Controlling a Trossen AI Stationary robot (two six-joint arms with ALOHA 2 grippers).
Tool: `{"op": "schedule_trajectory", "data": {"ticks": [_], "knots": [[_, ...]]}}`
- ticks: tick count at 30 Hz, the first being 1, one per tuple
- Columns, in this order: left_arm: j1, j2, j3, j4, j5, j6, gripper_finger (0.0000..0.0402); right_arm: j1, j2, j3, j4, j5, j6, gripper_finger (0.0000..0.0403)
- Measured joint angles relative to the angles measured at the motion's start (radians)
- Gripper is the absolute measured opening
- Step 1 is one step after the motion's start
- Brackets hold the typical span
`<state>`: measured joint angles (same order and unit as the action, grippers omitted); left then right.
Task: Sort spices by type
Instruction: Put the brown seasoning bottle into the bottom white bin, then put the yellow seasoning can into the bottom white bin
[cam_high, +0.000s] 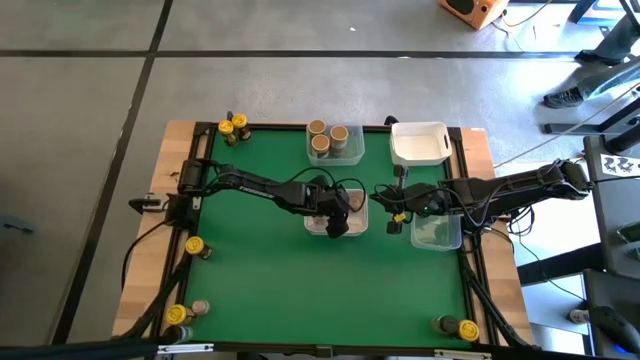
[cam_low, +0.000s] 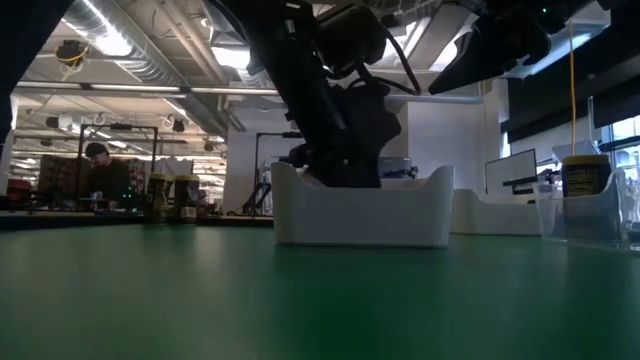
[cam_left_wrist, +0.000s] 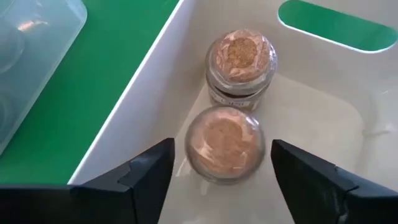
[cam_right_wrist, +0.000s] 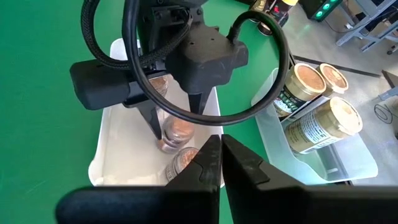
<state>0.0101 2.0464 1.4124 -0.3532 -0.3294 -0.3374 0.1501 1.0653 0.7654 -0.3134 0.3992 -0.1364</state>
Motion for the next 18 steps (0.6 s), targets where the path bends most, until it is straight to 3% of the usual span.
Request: {"op": "schedule_trajectory", "data": {"ticks": [9,18], "knots": [[-0.017,-0.081,0.049,-0.136,-0.001,-0.001,0.0275,0.000,0.000,0.000,-0.003,0.000,0.000,0.0014],[-0.106,-0.363,0.060,-0.391,-0.004,-0.067,0.0275,0.000,0.000,0.000,-0.003,0.000,0.000,0.0014]]}}
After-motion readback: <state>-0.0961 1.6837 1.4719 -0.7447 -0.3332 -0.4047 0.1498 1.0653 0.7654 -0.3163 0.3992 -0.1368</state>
